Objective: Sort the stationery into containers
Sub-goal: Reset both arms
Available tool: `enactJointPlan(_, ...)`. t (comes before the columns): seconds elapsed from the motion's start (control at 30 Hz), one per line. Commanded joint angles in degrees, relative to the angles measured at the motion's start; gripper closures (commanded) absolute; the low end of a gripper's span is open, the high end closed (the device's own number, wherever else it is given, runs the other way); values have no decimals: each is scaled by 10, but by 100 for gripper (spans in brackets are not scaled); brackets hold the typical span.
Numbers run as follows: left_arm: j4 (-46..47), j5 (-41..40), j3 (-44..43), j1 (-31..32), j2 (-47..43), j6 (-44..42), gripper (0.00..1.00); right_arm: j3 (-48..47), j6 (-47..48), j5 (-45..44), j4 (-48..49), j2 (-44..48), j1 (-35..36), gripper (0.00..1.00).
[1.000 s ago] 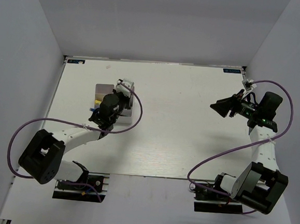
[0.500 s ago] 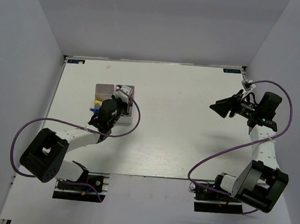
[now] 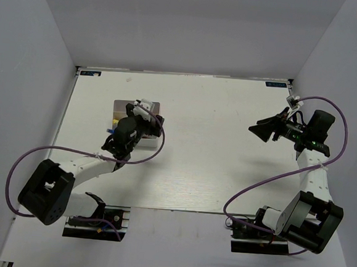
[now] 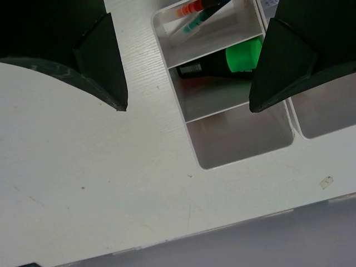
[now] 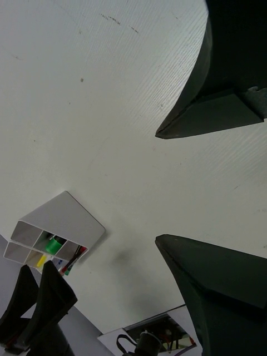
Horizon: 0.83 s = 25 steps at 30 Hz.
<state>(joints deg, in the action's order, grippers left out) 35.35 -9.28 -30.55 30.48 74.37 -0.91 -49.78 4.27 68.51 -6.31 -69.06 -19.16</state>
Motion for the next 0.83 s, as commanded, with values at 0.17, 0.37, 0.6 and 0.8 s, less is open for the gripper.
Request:
enactJointPlan(0.17, -152, 43, -131, -2, -96, 76, 0, -9, 24, -33, 2, -10, -2, 10)
enactJointPlan(0.37, -312, 110, -221, 4, -130, 131, 0, -10, 27, -93, 3, -15, -2, 10)
enactJointPlan(0.6, -427, 138, -245, 4, -178, 120, 0, 59, -5, -206, 102, 90, 0, 10)
enactJointPlan(0.8, -426, 144, -225, 4, -216, 120, 0, 91, -8, -248, 139, 158, 2, 10)
